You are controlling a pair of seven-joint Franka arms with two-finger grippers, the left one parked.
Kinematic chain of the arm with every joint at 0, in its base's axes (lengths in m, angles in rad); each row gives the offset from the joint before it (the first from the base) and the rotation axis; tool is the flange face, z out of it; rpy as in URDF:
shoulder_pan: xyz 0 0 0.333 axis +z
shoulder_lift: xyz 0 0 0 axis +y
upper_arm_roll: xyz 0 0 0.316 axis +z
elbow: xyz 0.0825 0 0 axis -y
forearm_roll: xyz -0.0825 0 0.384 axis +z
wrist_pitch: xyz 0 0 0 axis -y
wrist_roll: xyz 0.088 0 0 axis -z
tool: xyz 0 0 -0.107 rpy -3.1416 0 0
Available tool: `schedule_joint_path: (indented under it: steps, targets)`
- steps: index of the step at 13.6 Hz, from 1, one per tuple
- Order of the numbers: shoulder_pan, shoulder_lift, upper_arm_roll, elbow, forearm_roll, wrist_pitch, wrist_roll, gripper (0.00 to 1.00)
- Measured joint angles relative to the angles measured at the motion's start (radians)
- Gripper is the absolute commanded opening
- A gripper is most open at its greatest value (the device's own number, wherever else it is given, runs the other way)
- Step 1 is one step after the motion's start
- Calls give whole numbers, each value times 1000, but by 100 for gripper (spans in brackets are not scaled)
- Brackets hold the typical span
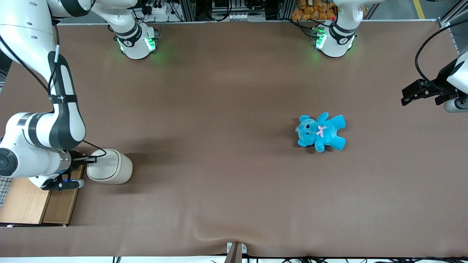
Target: Open trash can with right arm
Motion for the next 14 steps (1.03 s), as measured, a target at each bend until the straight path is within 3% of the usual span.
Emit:
schedule_joint_path:
  steps: [4,9,10,11,12,14]
  targets:
    - [7,-147,1,8,0,-73,-3,0]
    - [7,-339,0,11,0,-268,-7,0]
    - [6,-376,-1,11,0,-311,-7,13]
    - [6,-411,-3,10,0,-344,-7,76]
    - [6,-442,-3,10,0,-369,-7,100]
    - [5,-490,-4,9,-1,-410,-7,100]
